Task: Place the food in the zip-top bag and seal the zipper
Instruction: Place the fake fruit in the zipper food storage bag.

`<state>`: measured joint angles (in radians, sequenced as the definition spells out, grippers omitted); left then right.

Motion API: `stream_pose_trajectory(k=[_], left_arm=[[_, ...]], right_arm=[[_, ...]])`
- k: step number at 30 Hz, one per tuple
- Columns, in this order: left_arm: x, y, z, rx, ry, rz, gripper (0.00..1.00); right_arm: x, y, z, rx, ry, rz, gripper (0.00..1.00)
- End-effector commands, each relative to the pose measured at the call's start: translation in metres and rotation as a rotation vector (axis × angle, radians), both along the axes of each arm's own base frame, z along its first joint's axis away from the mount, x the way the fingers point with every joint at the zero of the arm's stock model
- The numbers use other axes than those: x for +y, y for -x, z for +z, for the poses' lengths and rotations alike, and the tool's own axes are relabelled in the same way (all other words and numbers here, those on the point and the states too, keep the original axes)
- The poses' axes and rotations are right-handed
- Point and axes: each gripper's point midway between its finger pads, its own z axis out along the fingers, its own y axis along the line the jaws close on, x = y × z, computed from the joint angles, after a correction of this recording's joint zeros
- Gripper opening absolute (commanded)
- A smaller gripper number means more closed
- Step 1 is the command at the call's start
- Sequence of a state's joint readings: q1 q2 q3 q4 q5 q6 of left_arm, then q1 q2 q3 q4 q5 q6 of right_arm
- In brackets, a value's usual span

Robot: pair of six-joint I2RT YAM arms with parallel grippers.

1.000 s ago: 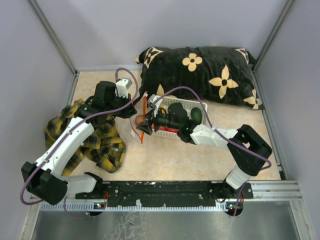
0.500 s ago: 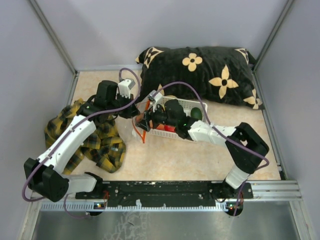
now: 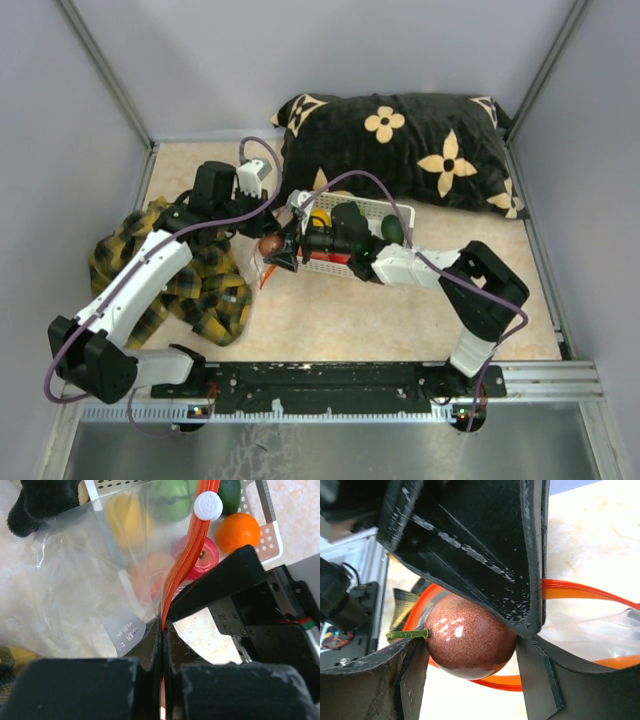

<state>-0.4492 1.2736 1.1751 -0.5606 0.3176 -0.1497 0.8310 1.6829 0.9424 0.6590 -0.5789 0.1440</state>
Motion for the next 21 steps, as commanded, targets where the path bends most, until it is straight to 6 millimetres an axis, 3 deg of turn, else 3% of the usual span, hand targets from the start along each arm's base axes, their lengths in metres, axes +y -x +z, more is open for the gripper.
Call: stream_pose_trajectory(k=[1, 11, 15, 21], left_arm=[[-0.009, 0.012, 0.01, -0.013, 0.037, -0.084, 0.0], [-0.015, 0.022, 0.018, -0.028, 0.069, -0.143, 0.0], [-0.019, 0.025, 0.017, -0.009, 0.087, -0.164, 0.0], [-0.012, 0.017, 0.016, -0.018, 0.062, -0.108, 0.0]], right_arm=[[0.006, -0.027, 0.011, -0.176, 0.005, -0.075, 0.35], [-0.027, -0.089, -0.012, 0.004, 0.103, -0.39, 0.35], [-0.033, -0.094, -0.007, 0.086, 0.113, -0.445, 0.39], [-0.03, -0.082, 0.007, 0.102, 0.114, -0.386, 0.48]])
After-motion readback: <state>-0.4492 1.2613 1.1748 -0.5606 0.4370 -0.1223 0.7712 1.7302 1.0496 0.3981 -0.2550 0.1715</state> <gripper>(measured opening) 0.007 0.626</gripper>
